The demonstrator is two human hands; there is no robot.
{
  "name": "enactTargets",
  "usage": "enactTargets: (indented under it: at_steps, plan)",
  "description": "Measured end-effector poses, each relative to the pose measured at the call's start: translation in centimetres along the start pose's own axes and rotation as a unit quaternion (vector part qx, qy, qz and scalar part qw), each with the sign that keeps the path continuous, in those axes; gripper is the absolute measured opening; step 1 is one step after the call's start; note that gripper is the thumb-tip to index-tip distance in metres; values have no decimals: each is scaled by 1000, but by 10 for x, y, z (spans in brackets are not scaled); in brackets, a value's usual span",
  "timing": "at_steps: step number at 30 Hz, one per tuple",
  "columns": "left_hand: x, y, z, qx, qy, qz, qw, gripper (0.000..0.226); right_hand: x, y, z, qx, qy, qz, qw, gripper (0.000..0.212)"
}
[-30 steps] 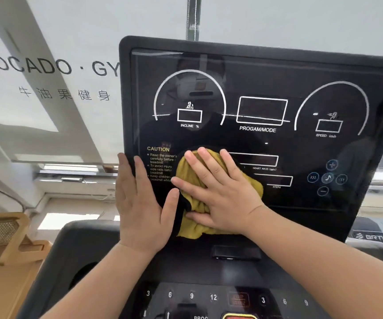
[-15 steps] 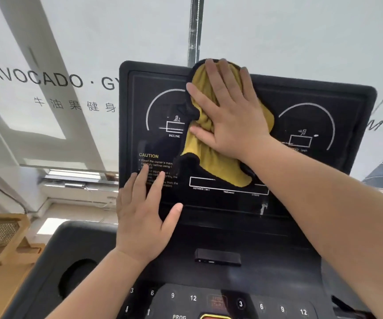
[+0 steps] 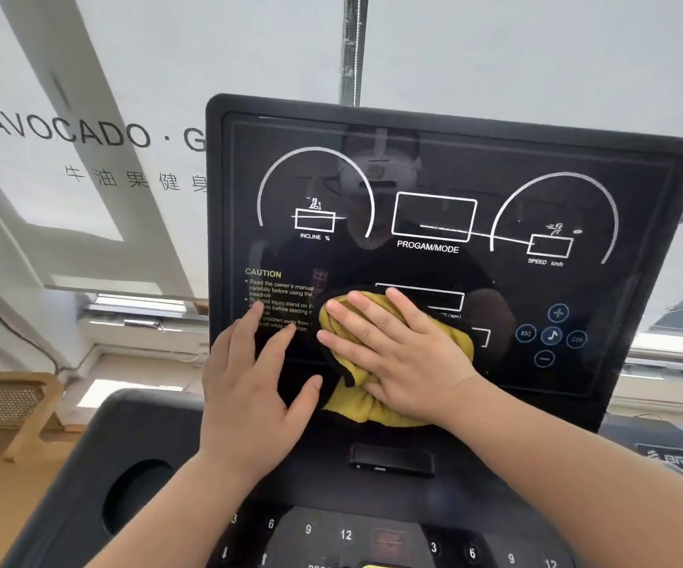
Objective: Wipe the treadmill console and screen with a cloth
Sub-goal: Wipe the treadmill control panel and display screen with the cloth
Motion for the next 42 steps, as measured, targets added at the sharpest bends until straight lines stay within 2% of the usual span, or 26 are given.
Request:
enactTargets:
  at_steps: [3, 8, 13, 15, 18, 21, 24, 26, 29, 33, 35, 38, 42]
  plan:
    - [-1, -5, 0, 4, -12, 2, 1000, 63, -11, 39, -7, 54, 27, 8, 998, 74]
    - [-1, -10, 1, 7, -30, 9, 999, 65, -43, 120, -45, 266, 48, -1, 963, 72]
    - [-9, -9, -1, 1, -29, 39, 999, 64, -50, 112, -91, 362, 53, -30, 930, 77]
    - [-12, -11, -4, -2, -17, 53, 998, 63, -49, 95, -101, 349, 60, -38, 935, 78]
    - [-18, -10, -10, -2, 12, 53, 999, 63, -39, 55, -96, 252, 67, -53, 964, 75]
    - [-18, 0, -13, 16, 57, 42, 997, 59, -25, 23, -67, 166, 56, -60, 983, 76]
    - [-15, 14, -15, 39, 81, 56, 994, 49, -12, 18, -26, 128, 23, -38, 991, 80]
    - [-10, 25, -18, 58, 71, 60, 994, 47, -10, 32, 4, 136, 13, -23, 990, 81]
    - [-3, 37, -21, 72, 40, 53, 995, 53, -14, 73, 42, 202, 18, -2, 979, 80]
    - [-3, 38, -25, 56, 12, 51, 997, 59, -28, 143, 53, 373, 36, -15, 927, 68]
    - [-7, 35, -27, 50, 8, 68, 996, 59, -35, 161, 36, 421, 52, -33, 905, 67]
    - [-11, 29, -30, 44, 5, 84, 995, 57, -44, 161, -6, 423, 64, -38, 903, 68]
    - [-13, 25, -26, 39, 22, 98, 994, 53, -46, 121, -64, 334, 67, -31, 940, 70]
Point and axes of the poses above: each hand's wrist, its own z-axis away from the middle knuckle, its own x-axis out of the palm, y = z × x, the point moved 5 cm from there along -z, towards the middle knuckle, and after that the axes turned 5 degrees about y, right-handed, at the moved point
